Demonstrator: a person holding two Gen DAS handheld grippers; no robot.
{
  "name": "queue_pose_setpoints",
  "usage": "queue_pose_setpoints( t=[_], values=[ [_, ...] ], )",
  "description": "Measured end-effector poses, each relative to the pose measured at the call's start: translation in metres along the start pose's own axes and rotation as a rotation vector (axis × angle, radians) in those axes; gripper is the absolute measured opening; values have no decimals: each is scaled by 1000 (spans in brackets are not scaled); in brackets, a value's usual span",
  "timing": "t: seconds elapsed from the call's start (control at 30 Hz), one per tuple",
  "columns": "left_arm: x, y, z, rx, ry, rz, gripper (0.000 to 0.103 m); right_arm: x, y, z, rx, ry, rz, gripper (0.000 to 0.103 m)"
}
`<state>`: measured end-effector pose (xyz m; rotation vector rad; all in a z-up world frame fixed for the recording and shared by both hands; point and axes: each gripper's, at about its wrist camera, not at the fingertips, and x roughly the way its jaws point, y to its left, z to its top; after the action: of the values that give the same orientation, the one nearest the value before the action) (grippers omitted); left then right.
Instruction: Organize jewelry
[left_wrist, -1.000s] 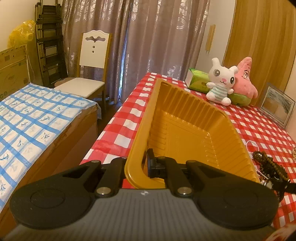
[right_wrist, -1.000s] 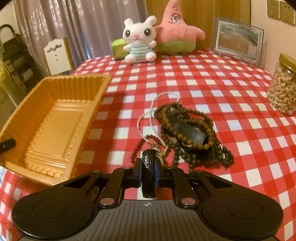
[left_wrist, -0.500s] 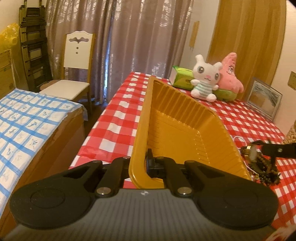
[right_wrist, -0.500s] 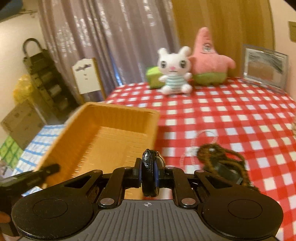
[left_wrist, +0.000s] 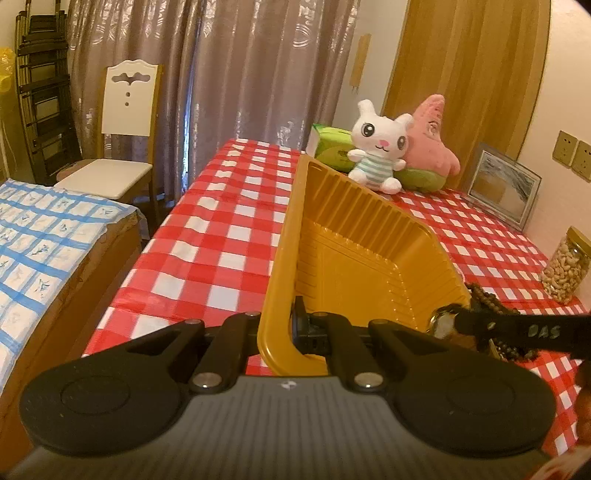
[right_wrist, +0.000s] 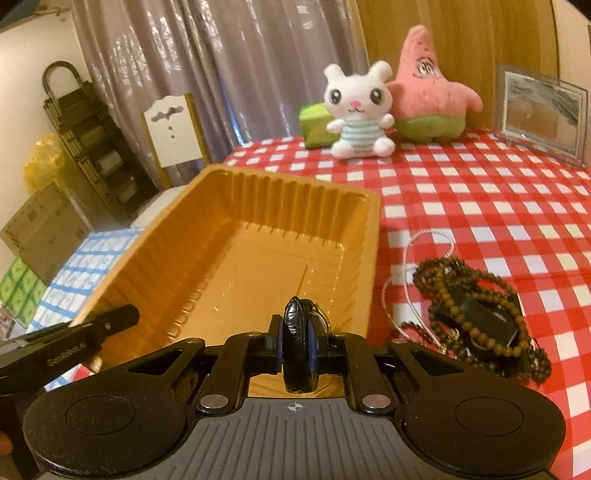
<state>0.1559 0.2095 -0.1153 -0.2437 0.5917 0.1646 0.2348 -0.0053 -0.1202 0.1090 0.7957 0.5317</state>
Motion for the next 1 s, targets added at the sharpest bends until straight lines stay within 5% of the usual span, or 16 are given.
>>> queue_pose_setpoints(
  t=[0.23, 0.4, 0.8, 1.0],
  values=[
    [-1, -6, -1, 5, -6, 3, 4, 3, -4, -8, -29, 29, -7, 15],
    [-5, -5, -2, 6, -19, 27, 5, -14, -11, -10, -20, 15, 18, 36],
    [-22, -2, -7, -49, -47, 142, 5, -46, -70, -17, -50, 8, -56, 37],
    [-26, -7, -9, -72, -57, 194, 5, -32, -73, -17, -186, 22, -26, 37]
  ],
)
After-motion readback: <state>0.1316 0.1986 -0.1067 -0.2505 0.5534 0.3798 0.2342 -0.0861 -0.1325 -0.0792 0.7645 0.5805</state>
